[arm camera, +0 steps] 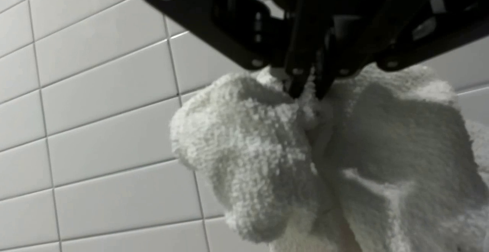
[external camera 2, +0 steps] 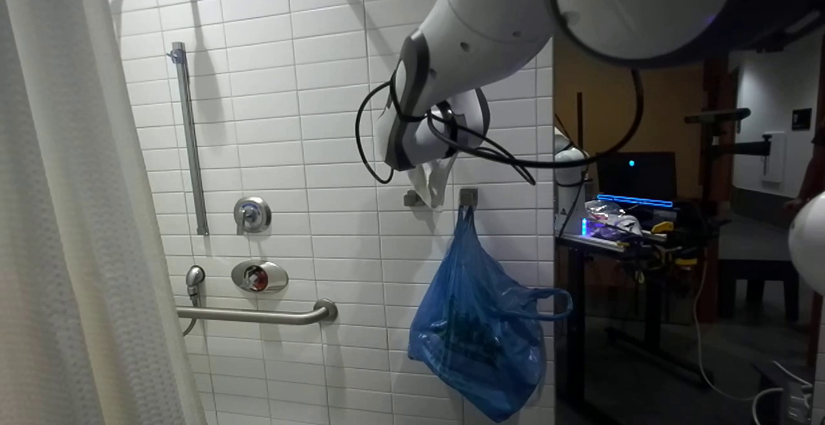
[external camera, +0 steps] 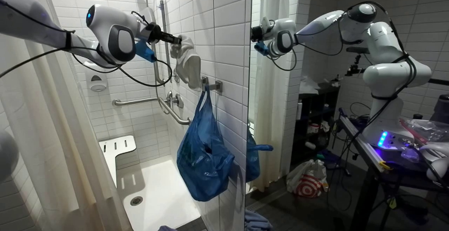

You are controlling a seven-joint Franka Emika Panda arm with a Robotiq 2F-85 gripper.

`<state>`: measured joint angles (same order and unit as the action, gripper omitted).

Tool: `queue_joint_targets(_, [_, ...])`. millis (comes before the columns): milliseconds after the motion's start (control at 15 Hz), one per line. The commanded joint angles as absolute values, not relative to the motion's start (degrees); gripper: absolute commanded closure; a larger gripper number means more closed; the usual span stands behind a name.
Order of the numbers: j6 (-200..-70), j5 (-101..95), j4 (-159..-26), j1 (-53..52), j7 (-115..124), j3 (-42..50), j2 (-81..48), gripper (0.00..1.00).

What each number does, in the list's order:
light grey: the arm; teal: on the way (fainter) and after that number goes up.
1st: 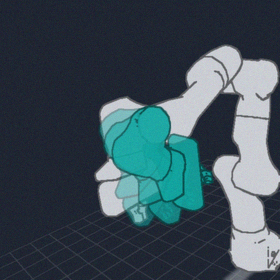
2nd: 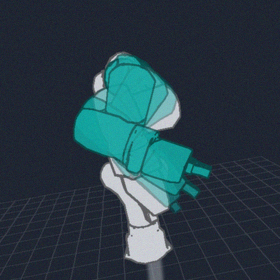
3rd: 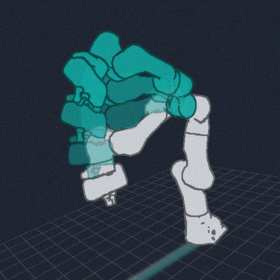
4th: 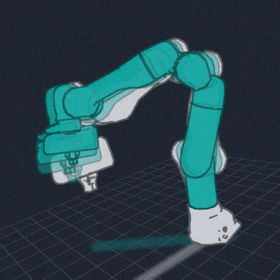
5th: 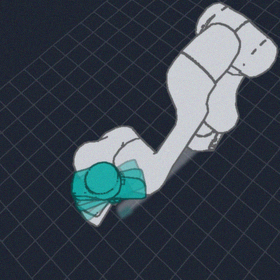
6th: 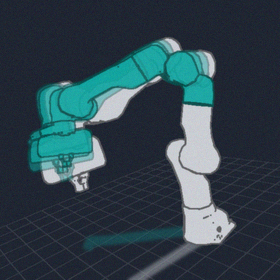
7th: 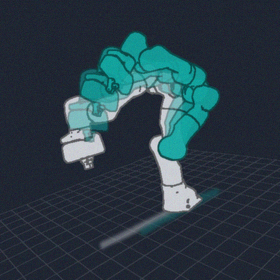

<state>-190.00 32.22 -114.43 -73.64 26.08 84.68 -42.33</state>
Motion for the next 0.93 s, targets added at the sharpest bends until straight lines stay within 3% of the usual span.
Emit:
queue_joint_targets(0, [-185.51,30.88,-112.42,-73.06,23.98,84.48,-38.62,0.98])
queue_joint_targets(867, [-175.72,26.21,-100.47,-65.14,31.12,84.11,-42.37,0.98])
